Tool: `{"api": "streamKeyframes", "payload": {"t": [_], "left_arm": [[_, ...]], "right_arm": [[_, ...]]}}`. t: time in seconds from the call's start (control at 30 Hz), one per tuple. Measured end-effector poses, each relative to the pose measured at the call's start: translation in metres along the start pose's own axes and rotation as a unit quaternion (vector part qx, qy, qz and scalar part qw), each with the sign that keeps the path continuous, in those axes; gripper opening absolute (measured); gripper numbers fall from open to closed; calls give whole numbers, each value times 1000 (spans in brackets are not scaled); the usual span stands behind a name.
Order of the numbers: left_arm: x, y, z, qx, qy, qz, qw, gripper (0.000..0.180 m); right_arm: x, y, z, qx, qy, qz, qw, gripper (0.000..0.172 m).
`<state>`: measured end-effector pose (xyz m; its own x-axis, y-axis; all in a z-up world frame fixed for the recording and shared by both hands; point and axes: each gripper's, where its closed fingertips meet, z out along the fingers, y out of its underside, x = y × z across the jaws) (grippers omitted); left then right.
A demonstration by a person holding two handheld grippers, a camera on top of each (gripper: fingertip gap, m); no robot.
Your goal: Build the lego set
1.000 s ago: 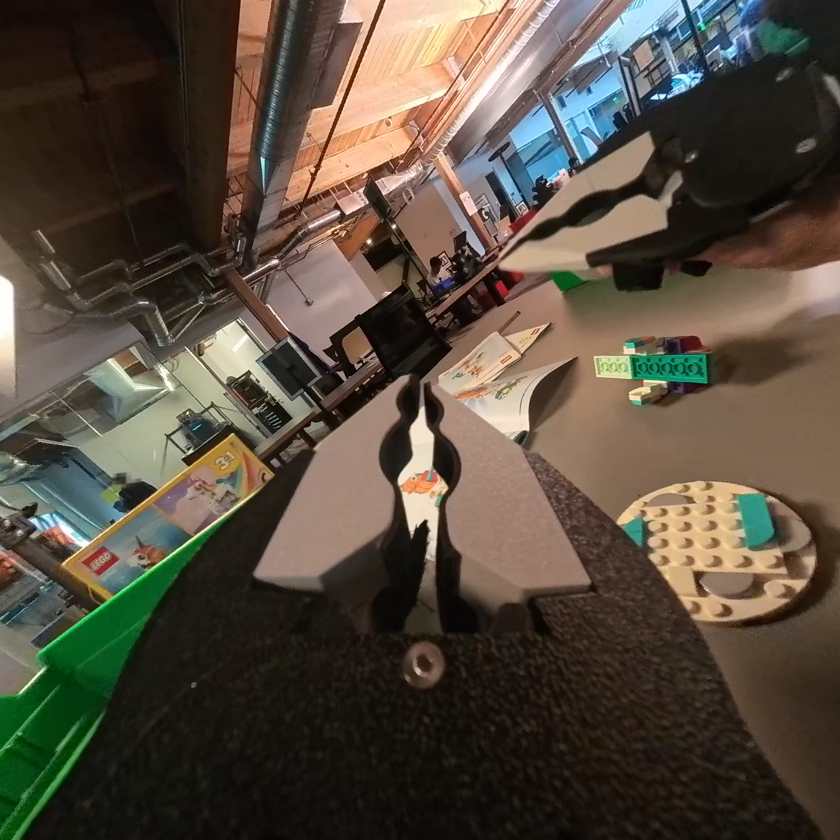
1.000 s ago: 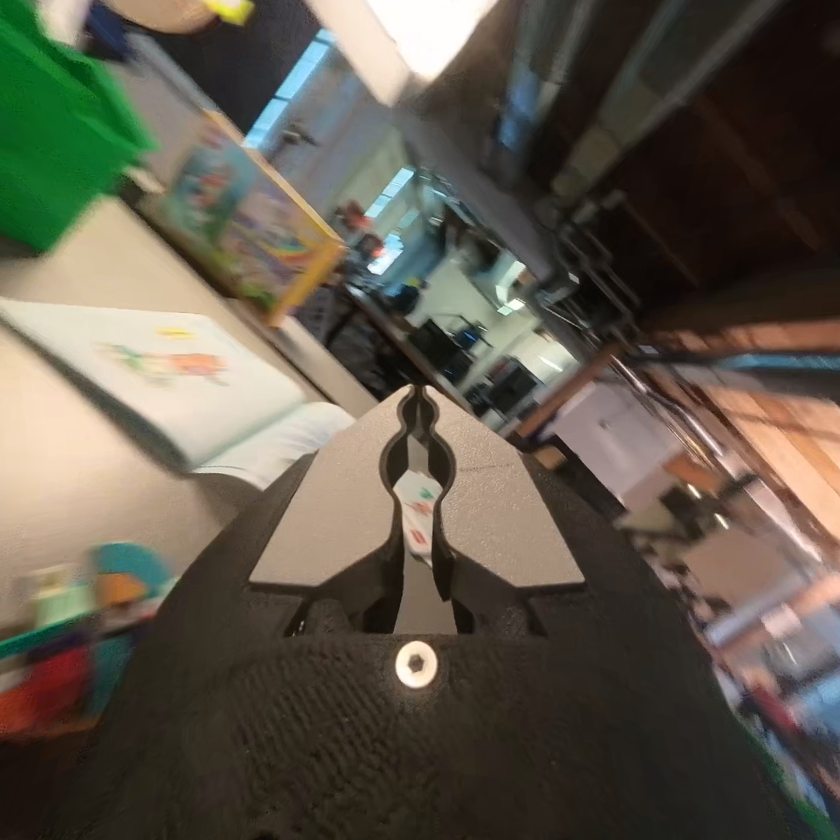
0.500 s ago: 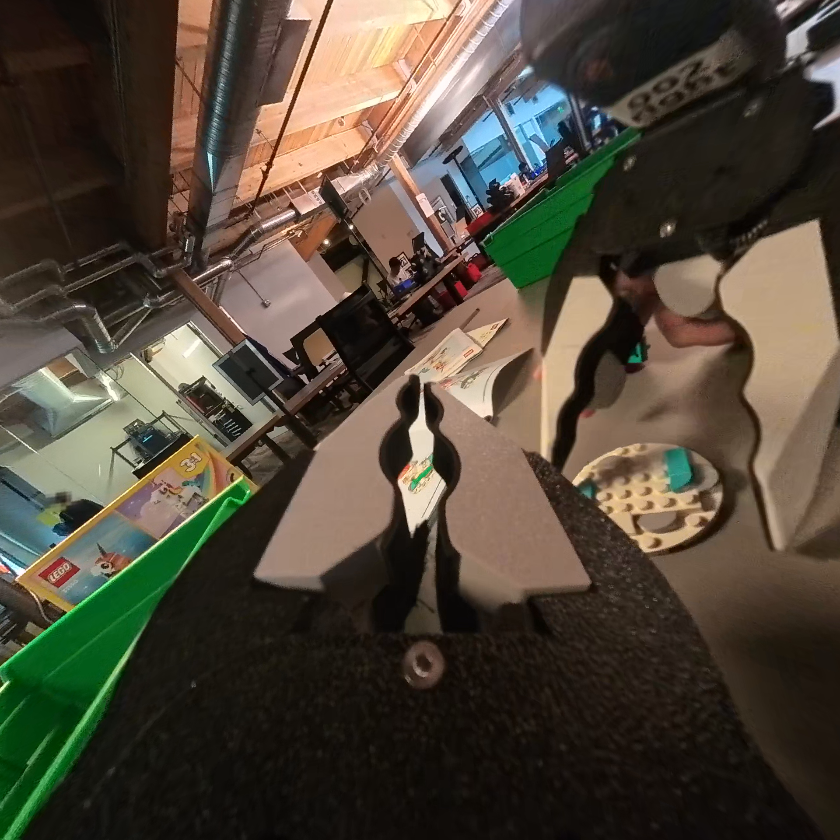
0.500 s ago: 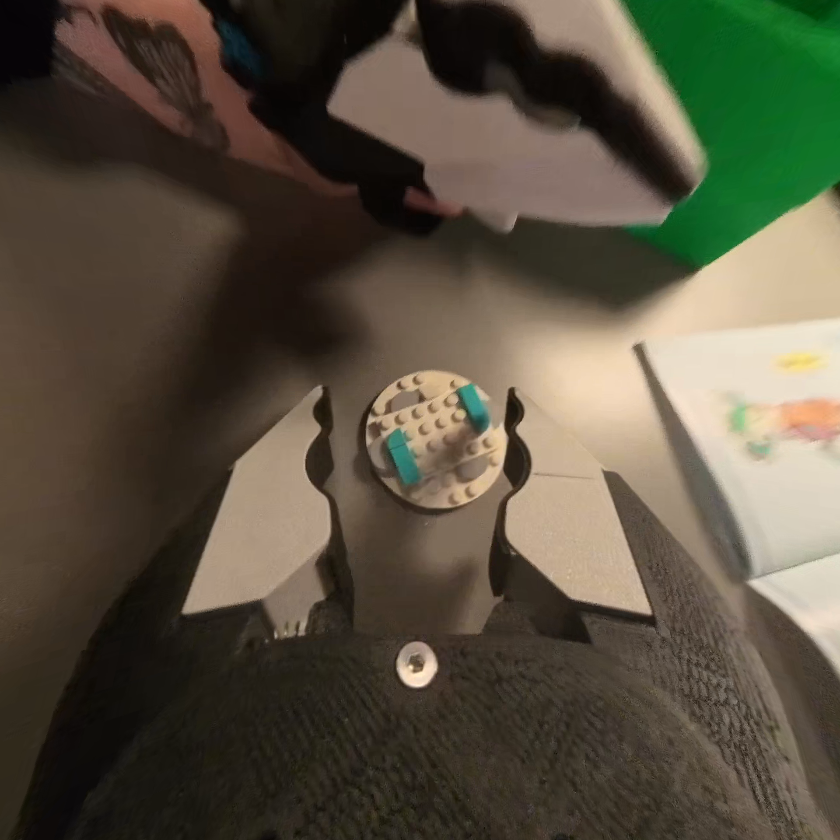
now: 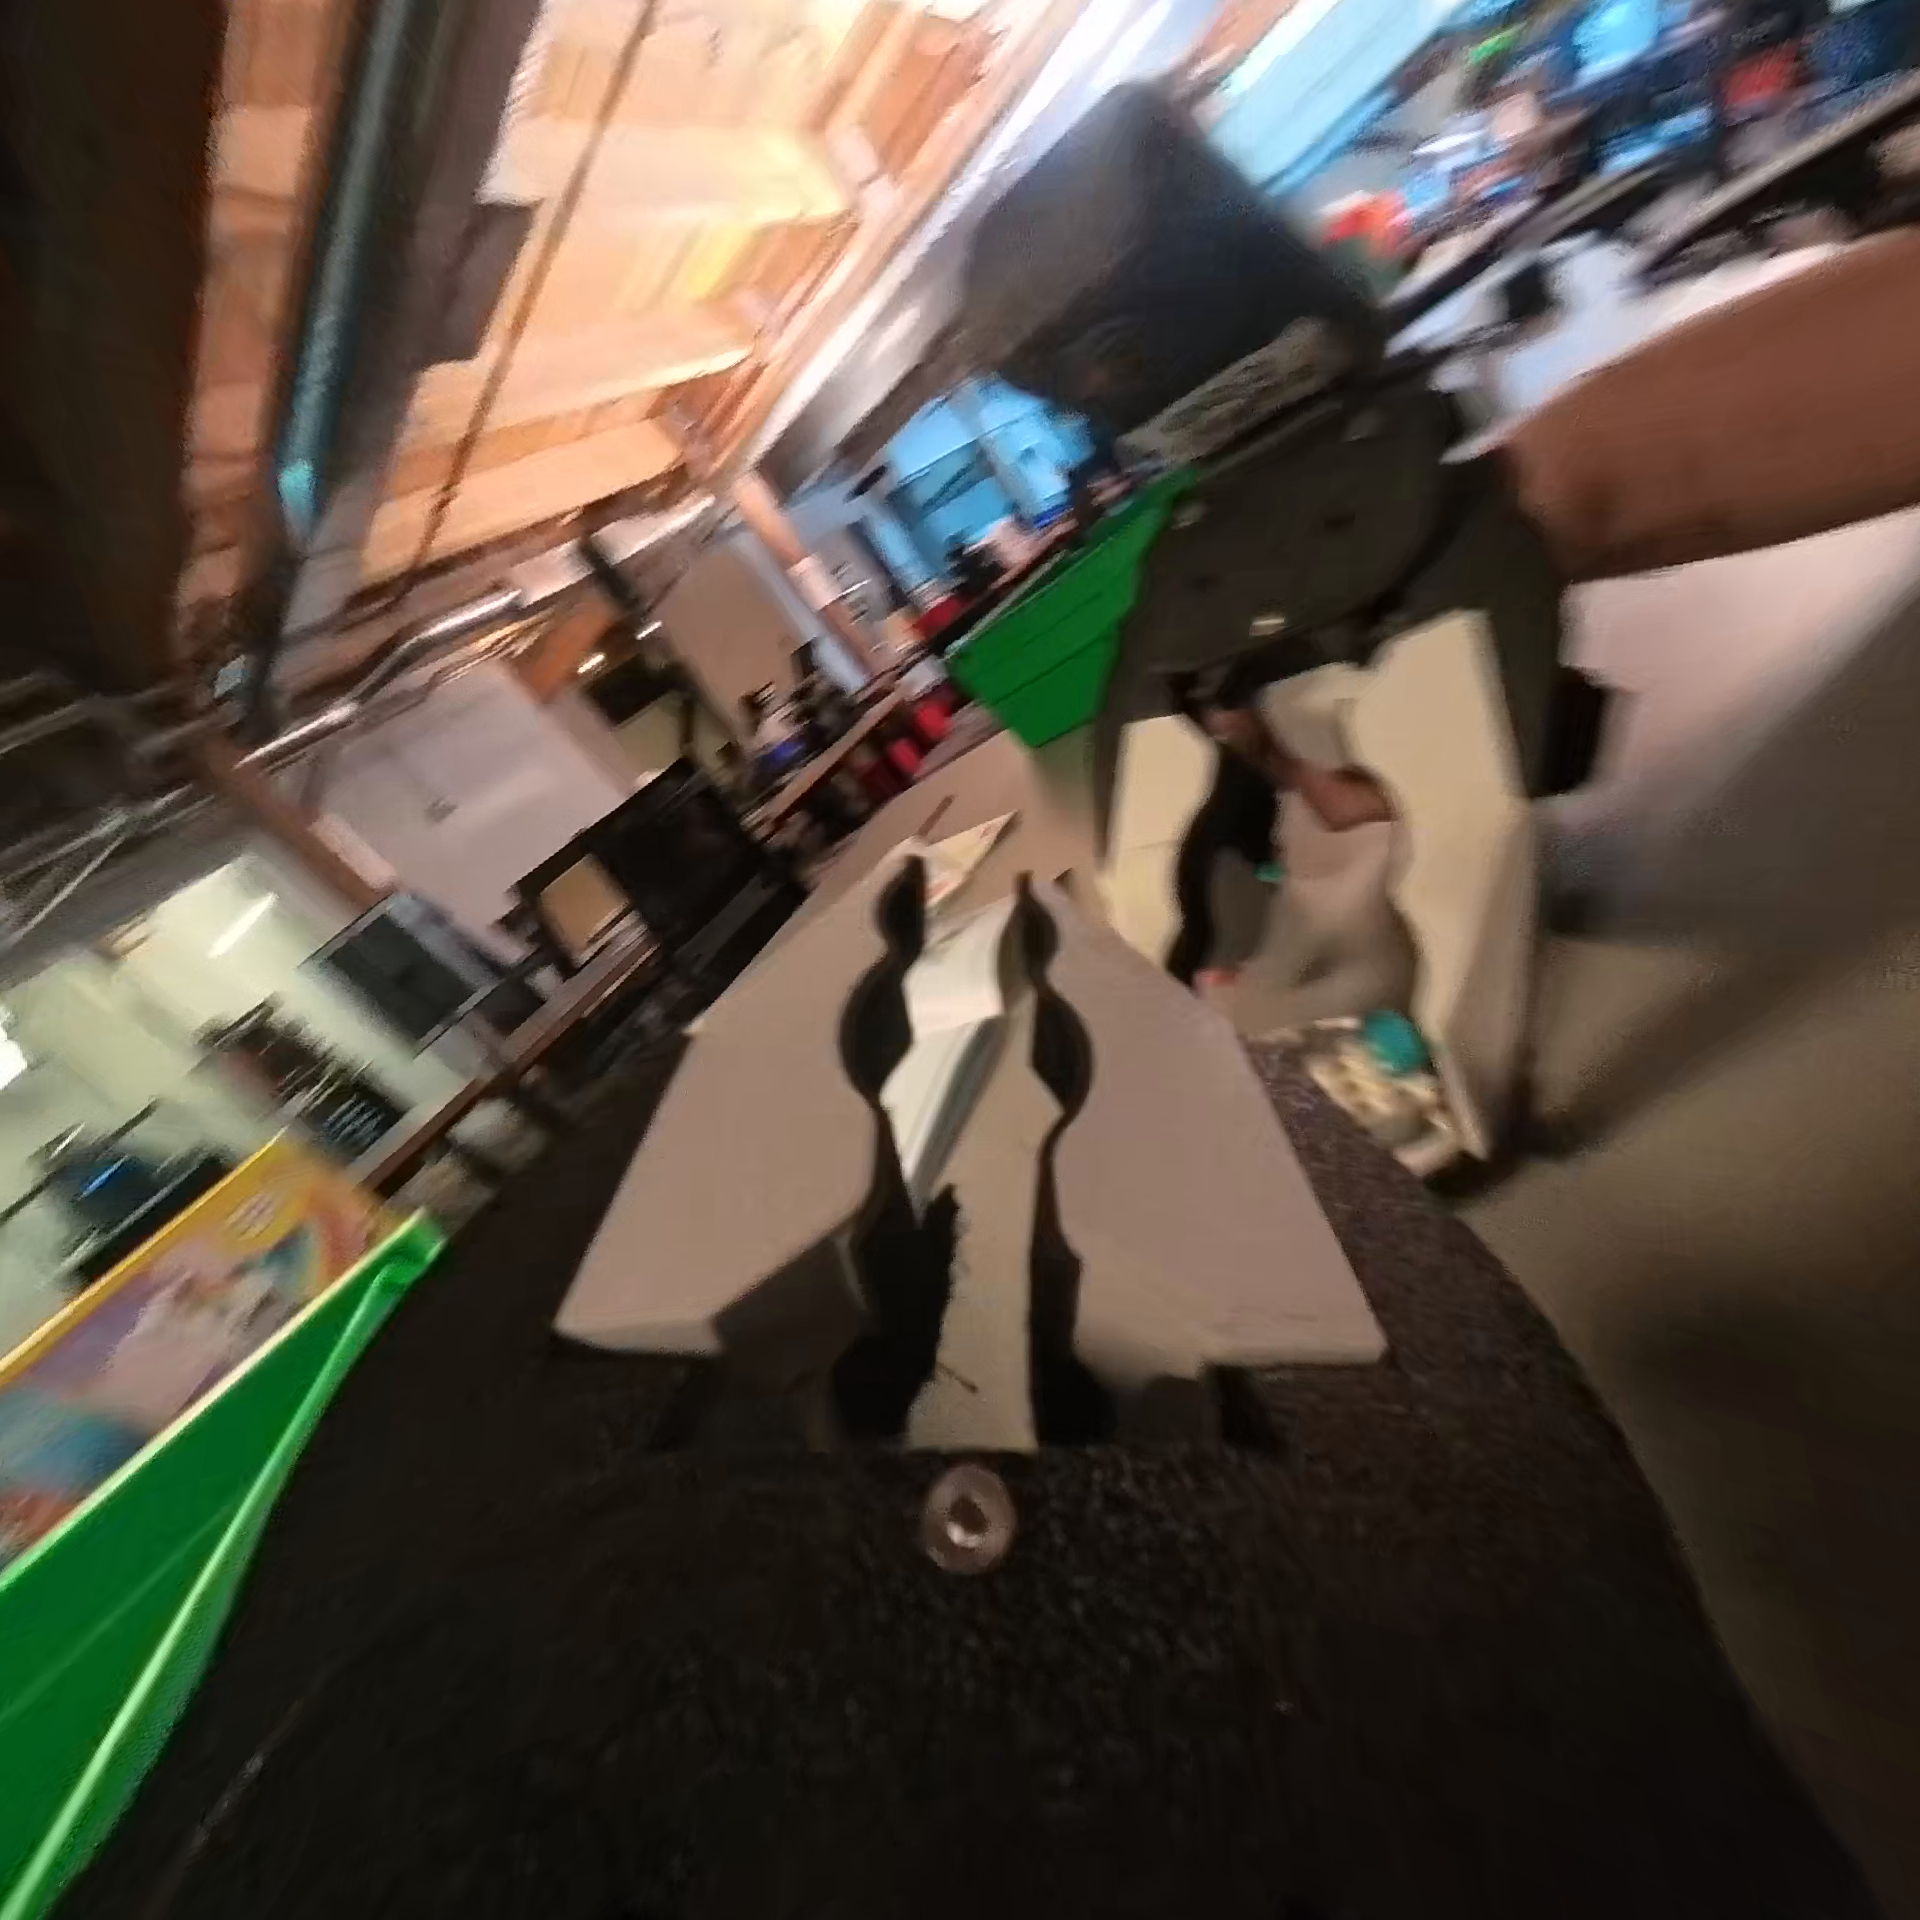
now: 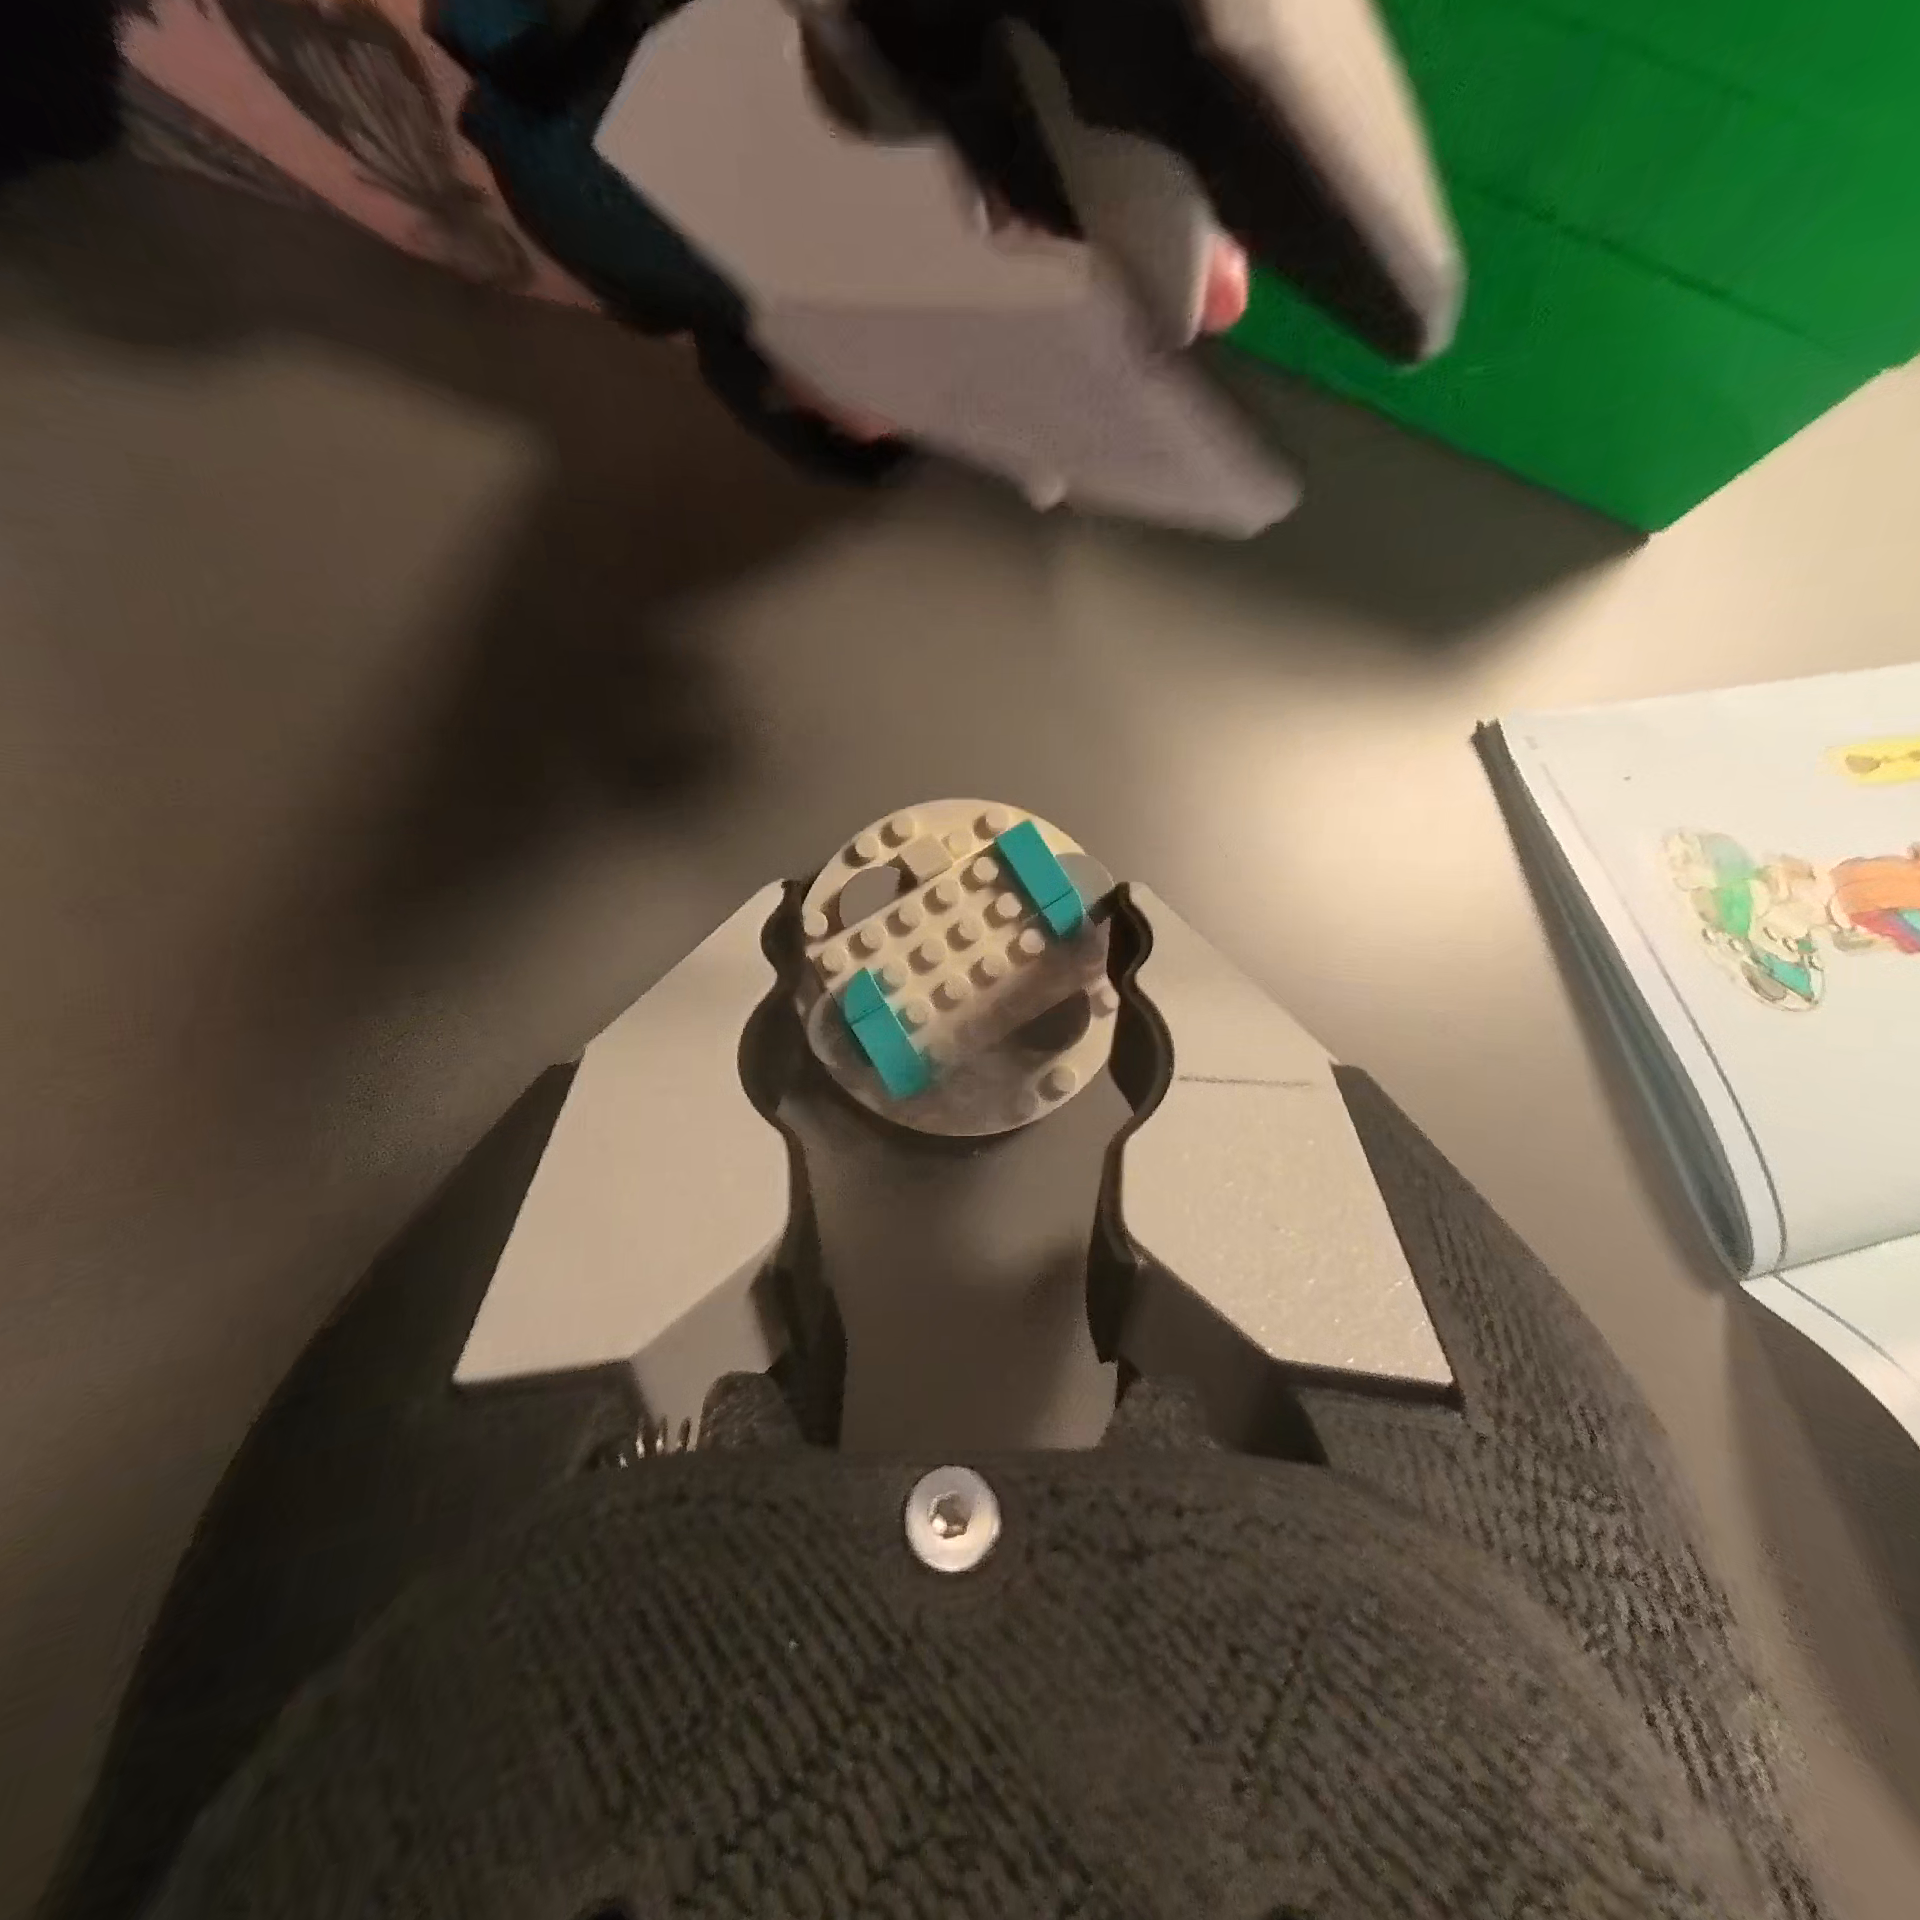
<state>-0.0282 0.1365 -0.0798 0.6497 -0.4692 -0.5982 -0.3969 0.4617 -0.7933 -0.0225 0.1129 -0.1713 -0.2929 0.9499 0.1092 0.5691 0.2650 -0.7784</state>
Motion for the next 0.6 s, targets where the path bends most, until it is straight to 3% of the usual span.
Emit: {"api": "streamKeyframes", "payload": {"t": [0.17,0.27,0.3,0.33,0.47,0.6], "left_arm": [[29,-11,-12,24,93,74,993,69],[39,4,-11,-13,106,149,983,79],[44,7,-9,-18,108,179,978,75],[48,9,-7,-26,106,210,972,68],[56,27,-1,-62,105,295,948,52],[37,30,0,-78,61,273,957,33]], "right_arm": [[-3,-10,-17,56,-45,35,997,57],[-5,-14,-26,81,-69,55,993,56],[-4,-15,-28,89,-68,52,992,25],[-5,-19,-31,105,-72,43,991,11],[-5,-27,-35,132,-69,39,988,15],[20,-27,-35,133,16,20,991,23]]}}
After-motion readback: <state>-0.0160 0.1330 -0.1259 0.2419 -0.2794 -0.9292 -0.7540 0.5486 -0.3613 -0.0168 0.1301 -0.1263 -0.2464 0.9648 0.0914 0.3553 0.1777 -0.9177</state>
